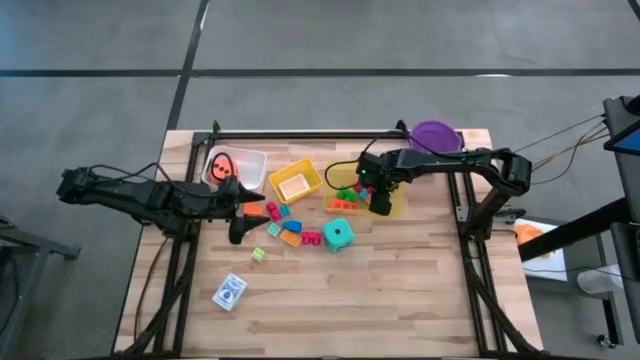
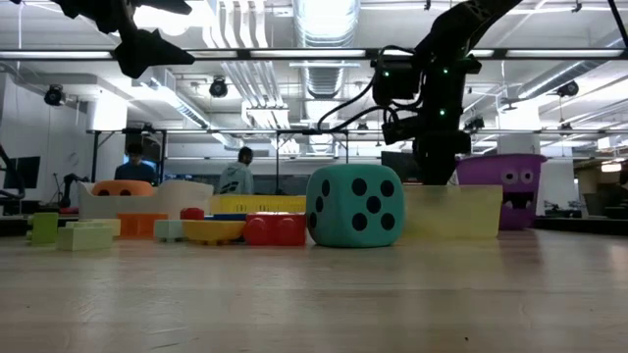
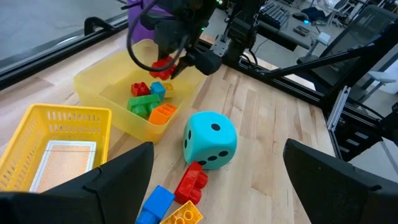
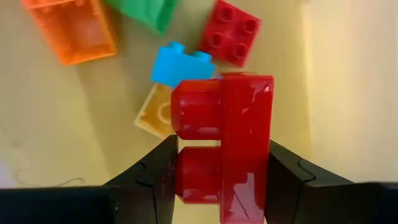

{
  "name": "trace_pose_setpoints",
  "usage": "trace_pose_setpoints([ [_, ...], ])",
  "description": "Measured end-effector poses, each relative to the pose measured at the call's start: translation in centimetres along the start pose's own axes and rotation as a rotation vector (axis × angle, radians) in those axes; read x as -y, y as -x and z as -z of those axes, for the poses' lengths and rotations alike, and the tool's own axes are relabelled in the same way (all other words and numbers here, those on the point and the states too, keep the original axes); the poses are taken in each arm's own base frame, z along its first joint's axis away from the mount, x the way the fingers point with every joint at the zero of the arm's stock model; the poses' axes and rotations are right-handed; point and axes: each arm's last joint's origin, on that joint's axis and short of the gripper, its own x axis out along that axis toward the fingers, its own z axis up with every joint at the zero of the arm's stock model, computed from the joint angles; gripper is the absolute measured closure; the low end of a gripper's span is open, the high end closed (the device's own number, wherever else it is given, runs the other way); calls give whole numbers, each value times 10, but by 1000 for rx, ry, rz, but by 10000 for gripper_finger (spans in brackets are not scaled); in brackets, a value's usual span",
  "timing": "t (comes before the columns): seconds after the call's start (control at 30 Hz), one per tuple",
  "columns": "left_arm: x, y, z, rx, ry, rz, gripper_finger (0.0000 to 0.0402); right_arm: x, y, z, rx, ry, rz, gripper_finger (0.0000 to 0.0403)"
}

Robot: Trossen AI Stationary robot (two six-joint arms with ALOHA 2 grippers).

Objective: Pick & Place Toys
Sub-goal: Put the red game piece into the yellow bin

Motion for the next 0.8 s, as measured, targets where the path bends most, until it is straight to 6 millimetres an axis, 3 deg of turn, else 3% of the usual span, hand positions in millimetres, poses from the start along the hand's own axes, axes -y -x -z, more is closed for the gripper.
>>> trace_pose_setpoints([
  [0.4, 0, 0, 0, 0, 0, 0, 43, -26, 0, 5, -27, 224, -93, 242],
  [0.8, 0, 0, 0, 0, 0, 0, 43, -29, -4, 8, -25, 224, -113, 242],
])
